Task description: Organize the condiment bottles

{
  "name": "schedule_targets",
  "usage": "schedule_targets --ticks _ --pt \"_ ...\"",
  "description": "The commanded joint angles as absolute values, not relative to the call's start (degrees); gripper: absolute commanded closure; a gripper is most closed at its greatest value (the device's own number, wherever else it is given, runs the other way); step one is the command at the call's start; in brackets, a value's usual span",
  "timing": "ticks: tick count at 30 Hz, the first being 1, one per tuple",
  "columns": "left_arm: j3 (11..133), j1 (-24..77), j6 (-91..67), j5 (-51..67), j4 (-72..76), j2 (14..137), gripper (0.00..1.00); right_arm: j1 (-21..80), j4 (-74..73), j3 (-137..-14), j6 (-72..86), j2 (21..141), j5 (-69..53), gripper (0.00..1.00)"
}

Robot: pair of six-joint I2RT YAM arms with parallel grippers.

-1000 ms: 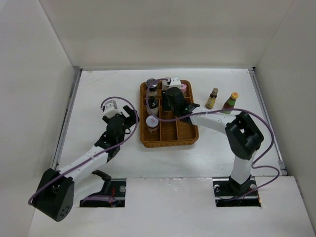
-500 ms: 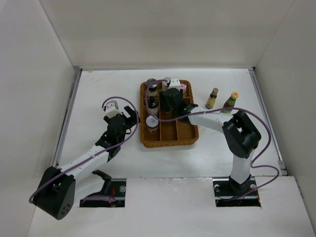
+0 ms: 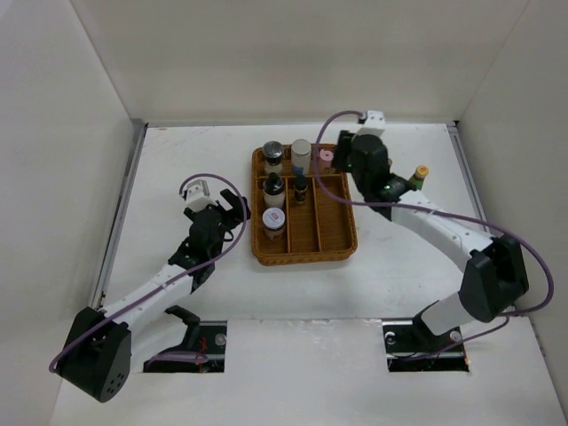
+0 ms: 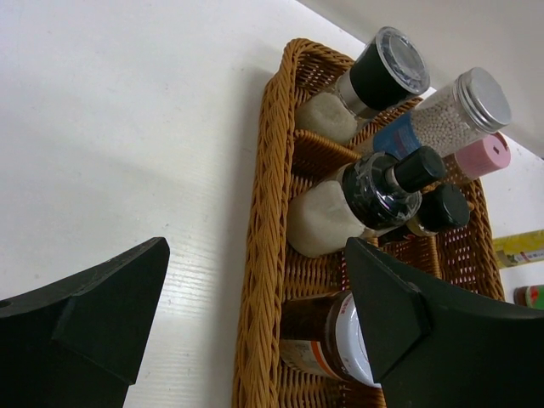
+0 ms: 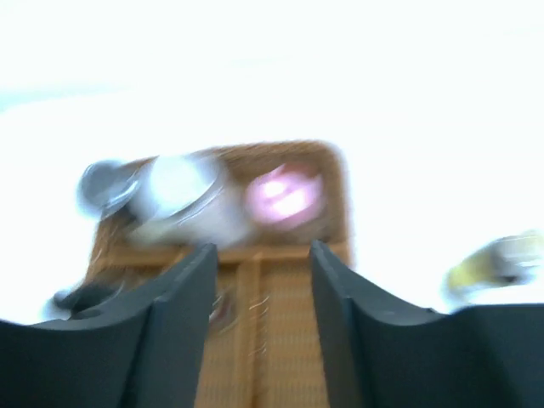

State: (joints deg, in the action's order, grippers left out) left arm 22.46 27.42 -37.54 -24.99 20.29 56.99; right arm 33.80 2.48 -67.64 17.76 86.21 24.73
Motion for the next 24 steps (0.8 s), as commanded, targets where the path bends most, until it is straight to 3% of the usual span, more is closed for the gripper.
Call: schedule_targets --ticks 1,3,6,10,19,24 --pt "23.6 27.7 -37.9 -24.7 21.7 55.8 0.15 26.6 1.2 -66.8 18.1 86.6 28.6 0.50" --pt "23.6 27.5 -37.9 -24.5 21.7 55.7 0.15 23.7 -0.3 -67.8 17.4 87.8 31.1 0.47" --pt "23.6 27.1 -37.9 -24.4 21.8 55.4 0.15 20.4 -1.4 -68.9 16.3 89.6 33.4 0.33" --pt "23.6 27.2 -37.9 -24.4 22.1 55.7 0.15 17.5 -1.8 -69.3 16.1 91.1 34.1 0.27" --pt "23.6 27.3 -38.0 -24.3 22.9 57.1 0.15 15.9 -4.0 -70.8 16.5 95.6 32.6 0.29" --pt "23.6 27.3 -38.0 -24.3 22.8 57.0 0.15 15.5 -3.3 -70.8 17.0 97.2 31.6 0.44"
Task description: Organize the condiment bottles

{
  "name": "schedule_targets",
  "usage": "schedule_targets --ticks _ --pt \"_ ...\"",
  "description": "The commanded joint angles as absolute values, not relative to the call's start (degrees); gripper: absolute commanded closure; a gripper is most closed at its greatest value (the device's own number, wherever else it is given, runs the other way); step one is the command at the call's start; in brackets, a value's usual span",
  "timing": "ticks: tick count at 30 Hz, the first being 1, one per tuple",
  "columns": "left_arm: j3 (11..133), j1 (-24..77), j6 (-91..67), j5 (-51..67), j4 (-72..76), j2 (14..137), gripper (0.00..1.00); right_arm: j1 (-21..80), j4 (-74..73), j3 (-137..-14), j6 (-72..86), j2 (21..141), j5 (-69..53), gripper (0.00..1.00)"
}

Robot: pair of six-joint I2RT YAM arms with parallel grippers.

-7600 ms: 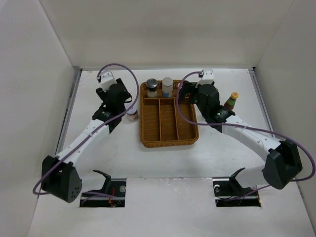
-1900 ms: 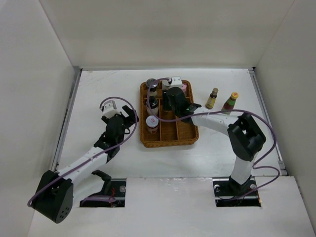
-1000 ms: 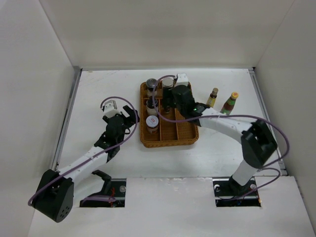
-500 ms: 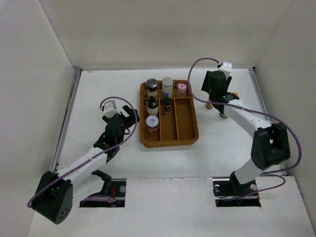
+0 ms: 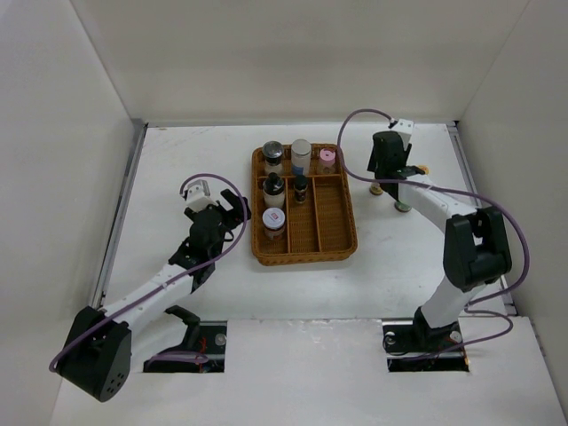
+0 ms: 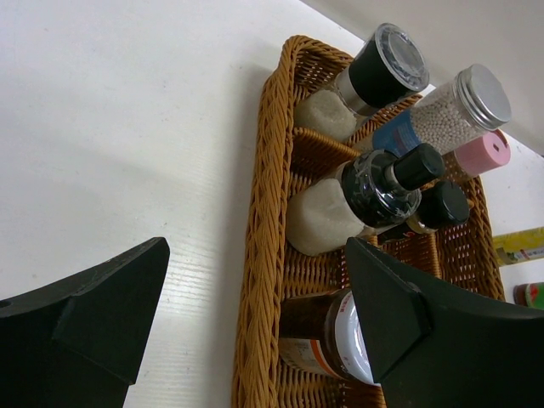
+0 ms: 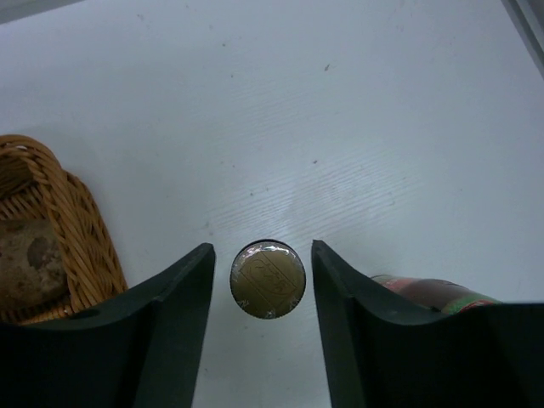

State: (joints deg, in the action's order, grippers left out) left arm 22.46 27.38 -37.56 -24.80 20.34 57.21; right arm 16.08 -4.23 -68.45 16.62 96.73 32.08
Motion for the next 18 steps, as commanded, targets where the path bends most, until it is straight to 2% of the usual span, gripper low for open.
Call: schedule_targets --ticks 1,7,13,18 --pt "23.6 27.3 -38.0 -24.3 22.8 57.0 0.15 15.5 -3.3 -70.9 17.2 97.3 31.4 0.48" --pt "23.9 27.7 -38.0 -24.3 22.2 57.0 0.16 15.8 -3.2 -70.0 17.4 95.7 32.0 0.70" --pt "25.0 28.3 -38.0 -24.8 20.7 55.5 0.16 19.4 -1.1 -65.8 14.9 84.1 37.1 0.73" --pt "25.5 27.6 -38.1 -24.7 19.7 54.2 0.16 27.4 -1.1 -61.4 14.4 72.8 34.8 0.73"
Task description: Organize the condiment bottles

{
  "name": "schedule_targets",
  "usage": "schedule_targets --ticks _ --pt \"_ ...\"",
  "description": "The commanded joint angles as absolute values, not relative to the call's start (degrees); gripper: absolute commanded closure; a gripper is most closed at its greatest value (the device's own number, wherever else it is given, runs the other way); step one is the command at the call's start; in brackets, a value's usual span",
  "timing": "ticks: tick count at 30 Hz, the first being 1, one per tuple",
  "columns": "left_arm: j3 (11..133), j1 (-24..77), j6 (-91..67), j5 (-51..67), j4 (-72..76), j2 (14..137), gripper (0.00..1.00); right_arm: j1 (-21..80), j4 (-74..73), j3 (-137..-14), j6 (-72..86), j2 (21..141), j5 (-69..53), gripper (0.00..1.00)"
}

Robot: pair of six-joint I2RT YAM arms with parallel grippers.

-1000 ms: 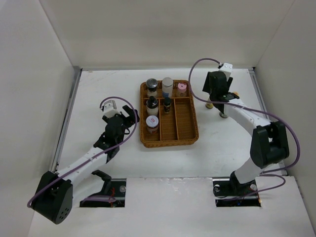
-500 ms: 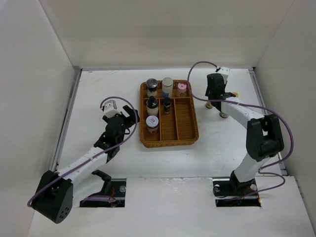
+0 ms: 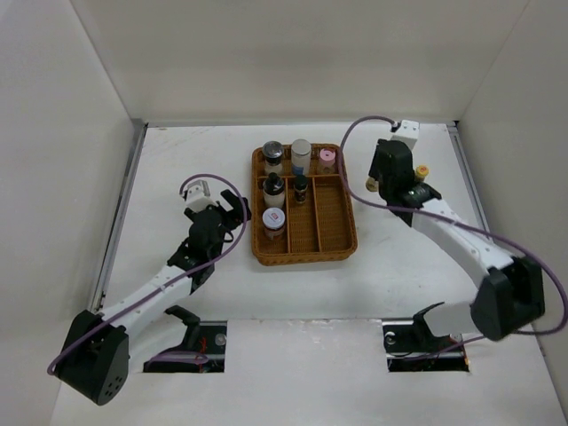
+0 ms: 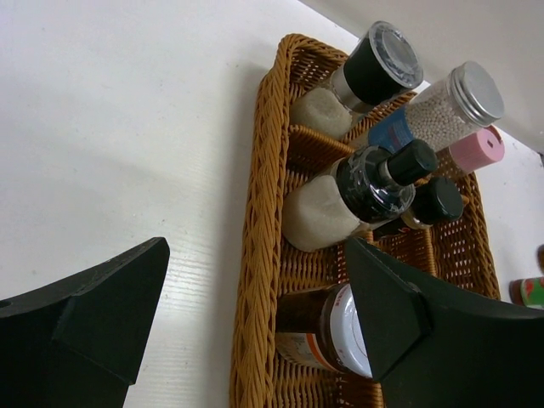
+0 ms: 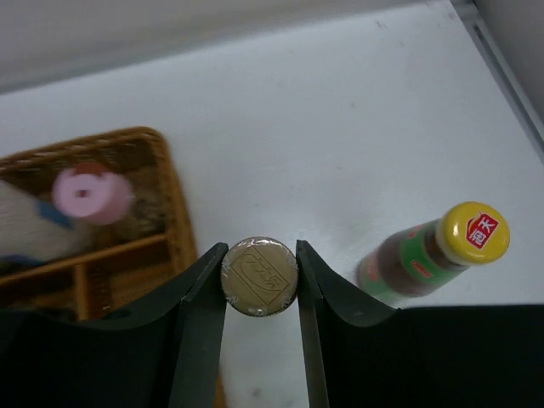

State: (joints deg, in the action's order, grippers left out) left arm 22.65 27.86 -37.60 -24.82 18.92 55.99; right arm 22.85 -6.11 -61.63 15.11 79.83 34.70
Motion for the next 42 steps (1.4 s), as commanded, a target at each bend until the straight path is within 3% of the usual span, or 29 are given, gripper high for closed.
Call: schedule_targets --ticks 1,11,28,30,36,42 --pt "25.5 27.6 -38.1 -24.9 19.6 54.1 0.16 29.6 -1.1 -60.7 14.4 71.6 33.9 0.73" --pt "26.1 27.2 -38.5 -24.9 18.5 54.1 0.16 47.7 6.8 -58.8 15.7 75.3 31.3 0.72" --pt "25.2 26.8 -38.5 -24.6 18.9 55.3 0.16 54.1 9.0 -59.3 16.4 89.4 34.0 0.70" --pt "25.2 26.9 -38.5 -24.6 19.1 55.5 0.16 54.2 9.0 -59.3 16.4 89.8 34.4 0.66" --pt "24.7 27.3 -38.4 -24.7 18.8 55.0 0.16 54.4 8.8 -58.8 16.0 89.2 34.1 0.35" --pt "24.3 27.6 -38.4 -24.7 18.5 53.6 0.16 53.9 7.6 -58.3 15.6 81.9 33.0 0.24"
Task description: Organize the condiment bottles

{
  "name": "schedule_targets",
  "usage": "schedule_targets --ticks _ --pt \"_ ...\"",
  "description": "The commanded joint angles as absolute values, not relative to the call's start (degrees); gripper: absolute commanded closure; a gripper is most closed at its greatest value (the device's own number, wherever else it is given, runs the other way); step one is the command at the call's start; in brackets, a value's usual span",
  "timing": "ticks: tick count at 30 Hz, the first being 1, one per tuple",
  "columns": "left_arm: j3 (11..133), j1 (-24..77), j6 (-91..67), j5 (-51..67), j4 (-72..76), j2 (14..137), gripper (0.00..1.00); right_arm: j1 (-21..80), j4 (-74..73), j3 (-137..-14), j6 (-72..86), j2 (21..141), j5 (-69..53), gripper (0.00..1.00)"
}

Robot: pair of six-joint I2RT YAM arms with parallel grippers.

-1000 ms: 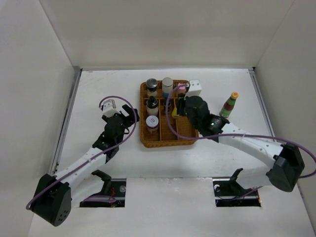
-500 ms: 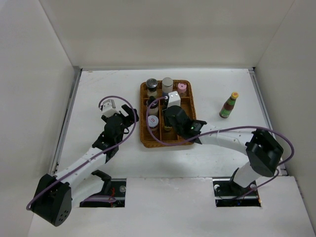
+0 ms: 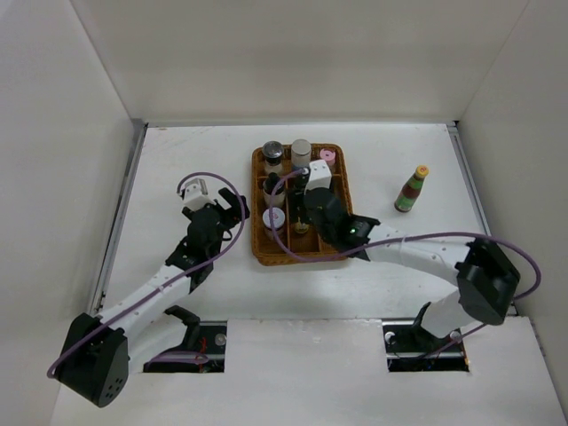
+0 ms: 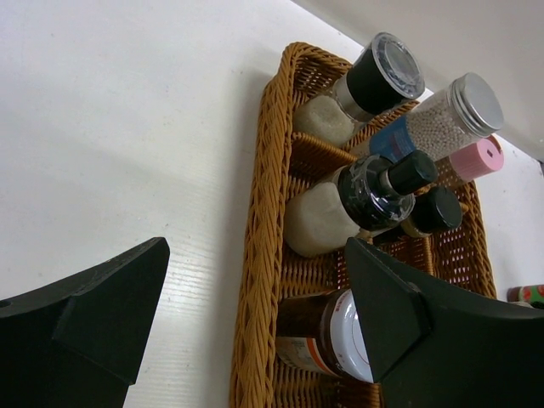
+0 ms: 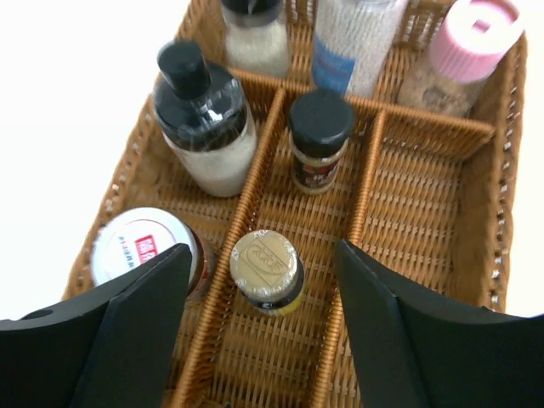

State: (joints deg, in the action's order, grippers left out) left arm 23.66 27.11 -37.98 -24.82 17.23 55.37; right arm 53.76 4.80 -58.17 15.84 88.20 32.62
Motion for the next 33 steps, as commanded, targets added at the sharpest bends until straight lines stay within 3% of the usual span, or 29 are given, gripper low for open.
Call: schedule_targets --ticks 1,6,10,15,22,28,33 --pt "24.3 27.8 -38.4 -24.8 18.5 53.4 0.16 53.3 7.6 -57.8 15.6 79.9 32.9 0.23" --pt "24.3 28.3 -38.3 -25.0 18.6 52.7 0.16 43.5 5.9 -54.8 15.7 70.2 34.0 0.22" --pt "24.0 27.6 -38.3 -24.4 18.6 51.5 0.16 31.0 -0.2 -54.8 15.3 66.7 40.1 0.16" --pt "23.7 28.3 -38.2 -24.3 19.4 52.5 0.16 18.8 -5.7 -57.8 14.0 68.7 43.6 0.11" --pt "23.7 27.9 -38.2 -23.5 19.6 53.0 0.16 12.2 -7.2 -60.6 12.3 75.5 42.0 0.09" --pt "23.8 28.1 -38.1 -23.5 20.3 54.1 0.16 10.2 -6.2 -60.4 12.7 78.1 39.5 0.20" --pt "23.8 27.9 -38.2 -23.5 20.6 54.7 0.16 9.7 -5.8 -60.3 13.6 79.9 37.2 0.35"
